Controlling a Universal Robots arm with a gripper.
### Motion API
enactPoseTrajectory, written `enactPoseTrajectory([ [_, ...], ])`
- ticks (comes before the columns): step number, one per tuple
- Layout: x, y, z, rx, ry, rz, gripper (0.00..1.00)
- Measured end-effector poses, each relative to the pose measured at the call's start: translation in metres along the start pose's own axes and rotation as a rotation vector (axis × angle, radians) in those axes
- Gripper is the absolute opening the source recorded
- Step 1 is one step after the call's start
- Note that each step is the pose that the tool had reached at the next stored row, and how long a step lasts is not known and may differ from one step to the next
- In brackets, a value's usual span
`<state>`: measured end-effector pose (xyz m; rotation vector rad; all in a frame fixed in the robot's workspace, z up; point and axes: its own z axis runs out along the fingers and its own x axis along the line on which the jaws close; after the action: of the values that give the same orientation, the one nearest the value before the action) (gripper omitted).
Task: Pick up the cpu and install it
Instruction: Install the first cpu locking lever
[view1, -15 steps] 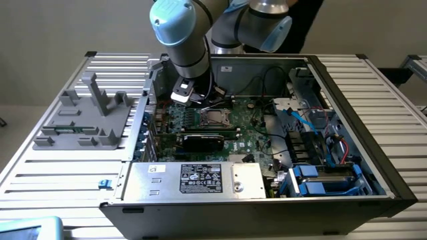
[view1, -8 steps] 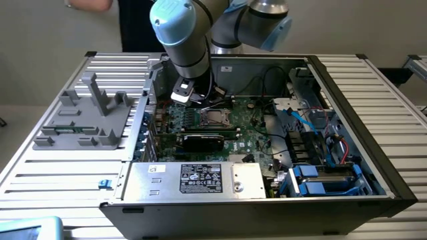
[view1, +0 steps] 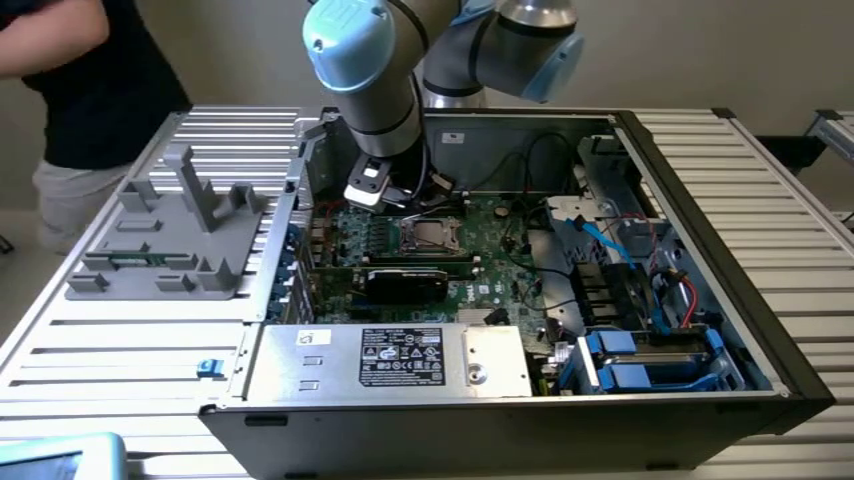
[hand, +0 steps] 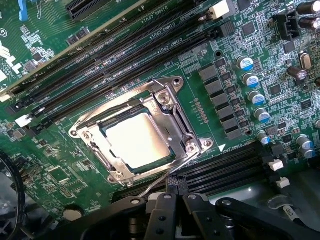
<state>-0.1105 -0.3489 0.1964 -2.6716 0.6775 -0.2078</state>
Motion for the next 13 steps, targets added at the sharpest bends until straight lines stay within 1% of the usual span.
enactPoseTrajectory([
  [13,0.0023,0.0008,0.0010,-0.0007,0.0005,0.002,0.11],
])
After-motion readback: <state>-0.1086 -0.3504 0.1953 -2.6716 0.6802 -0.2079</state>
